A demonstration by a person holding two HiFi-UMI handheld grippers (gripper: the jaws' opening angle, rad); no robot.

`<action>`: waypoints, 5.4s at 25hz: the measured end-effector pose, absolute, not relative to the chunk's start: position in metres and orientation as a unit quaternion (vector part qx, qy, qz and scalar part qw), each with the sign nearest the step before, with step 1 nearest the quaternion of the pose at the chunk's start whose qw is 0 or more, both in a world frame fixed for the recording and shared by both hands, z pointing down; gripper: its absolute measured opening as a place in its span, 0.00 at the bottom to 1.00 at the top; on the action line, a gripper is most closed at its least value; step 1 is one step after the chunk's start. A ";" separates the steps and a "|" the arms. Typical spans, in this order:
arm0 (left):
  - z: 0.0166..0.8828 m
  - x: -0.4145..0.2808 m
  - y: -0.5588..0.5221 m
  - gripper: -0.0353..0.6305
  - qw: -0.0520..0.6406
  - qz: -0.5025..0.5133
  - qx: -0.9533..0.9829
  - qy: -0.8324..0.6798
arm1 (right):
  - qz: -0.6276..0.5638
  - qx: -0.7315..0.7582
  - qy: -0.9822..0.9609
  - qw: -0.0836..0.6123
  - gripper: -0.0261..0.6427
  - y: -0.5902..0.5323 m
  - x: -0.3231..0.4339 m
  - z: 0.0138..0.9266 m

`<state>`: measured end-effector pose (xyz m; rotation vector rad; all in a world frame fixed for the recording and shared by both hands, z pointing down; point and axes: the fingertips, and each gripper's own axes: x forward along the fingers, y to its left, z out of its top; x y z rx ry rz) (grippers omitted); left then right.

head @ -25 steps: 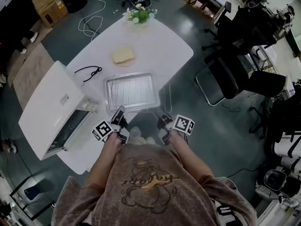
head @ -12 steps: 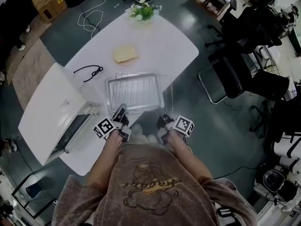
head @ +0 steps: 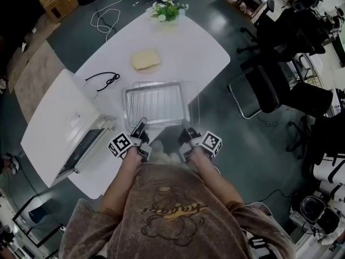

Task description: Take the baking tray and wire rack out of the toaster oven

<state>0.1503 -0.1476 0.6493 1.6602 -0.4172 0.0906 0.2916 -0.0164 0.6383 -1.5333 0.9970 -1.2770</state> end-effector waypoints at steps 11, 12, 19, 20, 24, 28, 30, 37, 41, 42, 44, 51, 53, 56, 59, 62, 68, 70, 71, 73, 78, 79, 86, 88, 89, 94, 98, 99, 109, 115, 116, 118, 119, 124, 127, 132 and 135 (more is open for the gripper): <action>0.636 0.142 -0.125 0.23 0.661 0.036 0.732 -0.164 | -0.517 -0.615 0.405 0.437 0.04 -0.016 0.290 0.642; 0.633 0.142 -0.124 0.23 0.661 0.032 0.732 -0.162 | -0.518 -0.613 0.409 0.435 0.04 -0.016 0.288 0.643; 0.613 0.134 -0.118 0.23 0.643 0.027 0.750 -0.152 | -0.545 -0.606 0.429 0.388 0.04 -0.014 0.262 0.658; 0.611 0.133 -0.118 0.23 0.643 0.024 0.751 -0.152 | -0.550 -0.605 0.430 0.382 0.04 -0.014 0.259 0.661; 0.606 0.130 -0.117 0.23 0.646 0.016 0.748 -0.148 | -0.566 -0.603 0.438 0.352 0.05 -0.014 0.253 0.673; 0.601 0.127 -0.116 0.23 0.645 0.010 0.750 -0.146 | -0.573 -0.604 0.436 0.343 0.05 -0.014 0.255 0.683; 0.600 0.125 -0.115 0.23 0.641 0.013 0.753 -0.148 | -0.573 -0.602 0.438 0.342 0.05 -0.015 0.257 0.688; 0.595 0.123 -0.112 0.23 0.644 0.011 0.751 -0.144 | -0.573 -0.587 0.459 0.341 0.05 -0.022 0.257 0.689; 0.594 0.123 -0.112 0.23 0.645 0.007 0.751 -0.139 | -0.587 -0.573 0.464 0.335 0.05 -0.023 0.251 0.692; 0.594 0.123 -0.112 0.23 0.646 0.005 0.751 -0.137 | -0.589 -0.571 0.466 0.331 0.05 -0.023 0.250 0.694; 0.593 0.123 -0.110 0.23 0.650 0.002 0.748 -0.135 | -0.591 -0.572 0.466 0.326 0.05 -0.023 0.248 0.697; 0.594 0.123 -0.110 0.23 0.653 0.005 0.745 -0.134 | -0.583 -0.569 0.470 0.339 0.15 -0.026 0.245 0.694; 0.596 0.122 -0.110 0.23 0.648 0.011 0.749 -0.134 | -0.585 -0.567 0.474 0.334 0.17 -0.023 0.241 0.695; 0.598 0.123 -0.110 0.23 0.641 0.019 0.756 -0.133 | -0.592 -0.567 0.473 0.323 0.17 -0.014 0.231 0.696; 0.599 0.127 -0.108 0.23 0.642 0.018 0.756 -0.130 | -0.601 -0.561 0.475 0.316 0.17 -0.003 0.221 0.697; 0.592 0.134 -0.105 0.23 0.632 0.016 0.765 -0.118 | -0.599 -0.551 0.497 0.301 0.17 0.006 0.210 0.683; 0.546 0.162 -0.107 0.23 0.561 0.017 0.825 -0.066 | -0.531 -0.552 0.573 0.292 0.17 0.001 0.219 0.601; 0.522 0.173 -0.109 0.23 0.525 0.016 0.850 -0.047 | -0.487 -0.570 0.603 0.273 0.17 -0.004 0.230 0.567; 0.509 0.179 -0.110 0.23 0.503 0.016 0.863 -0.037 | -0.463 -0.580 0.619 0.258 0.17 -0.006 0.235 0.549; 0.482 0.190 -0.111 0.23 0.456 0.017 0.890 -0.017 | -0.404 -0.604 0.651 0.221 0.17 -0.012 0.247 0.513; 0.428 0.201 -0.110 0.23 0.329 0.028 0.944 0.020 | -0.234 -0.645 0.717 0.118 0.14 -0.021 0.257 0.432; 0.419 0.200 -0.109 0.23 0.304 0.029 0.952 0.022 | -0.201 -0.650 0.726 0.101 0.13 -0.022 0.256 0.417; 0.380 0.193 -0.097 0.29 0.189 0.031 0.982 0.004 | -0.064 -0.690 0.718 0.069 0.13 -0.011 0.258 0.352; 0.380 0.190 -0.096 0.29 0.161 0.031 0.986 -0.015 | -0.048 -0.708 0.700 0.076 0.13 -0.006 0.262 0.353; 0.382 0.189 -0.096 0.28 0.146 0.032 0.988 -0.024 | -0.042 -0.715 0.693 0.080 0.11 -0.003 0.264 0.357; 0.395 0.179 -0.104 0.07 0.131 0.013 0.990 -0.056 | -0.054 -0.729 0.679 0.067 0.05 0.001 0.270 0.390; 0.411 0.174 -0.109 0.07 0.135 0.015 0.987 -0.081 | -0.097 -0.750 0.650 0.075 0.04 0.008 0.283 0.417; 0.417 0.173 -0.110 0.07 0.135 0.018 0.987 -0.088 | -0.104 -0.753 0.645 0.074 0.04 0.010 0.285 0.422; 0.443 0.166 -0.106 0.07 0.150 0.036 0.981 -0.113 | -0.126 -0.757 0.638 0.061 0.04 0.008 0.284 0.446; 0.443 0.162 -0.107 0.07 0.156 0.036 0.980 -0.120 | -0.126 -0.758 0.637 0.061 0.04 0.007 0.284 0.447; 0.443 0.162 -0.107 0.07 0.158 0.036 0.979 -0.121 | -0.125 -0.759 0.636 0.061 0.04 0.007 0.284 0.447; 0.444 0.162 -0.107 0.07 0.161 0.036 0.979 -0.124 | -0.125 -0.760 0.635 0.062 0.04 0.007 0.284 0.448; 0.445 0.162 -0.107 0.07 0.162 0.036 0.978 -0.124 | -0.126 -0.761 0.634 0.062 0.04 0.007 0.284 0.449; 0.447 0.162 -0.107 0.07 0.171 0.036 0.976 -0.130 | -0.130 -0.762 0.632 0.062 0.04 0.006 0.284 0.452; 0.448 0.162 -0.109 0.07 0.177 0.035 0.974 -0.135 | -0.130 -0.763 0.630 0.064 0.04 0.005 0.286 0.450; 0.453 0.159 -0.112 0.07 0.182 0.039 0.973 -0.139 | -0.132 -0.765 0.627 0.064 0.04 0.004 0.287 0.452; 0.452 0.159 -0.113 0.07 0.183 0.038 0.973 -0.139 | -0.134 -0.766 0.626 0.062 0.04 0.004 0.287 0.452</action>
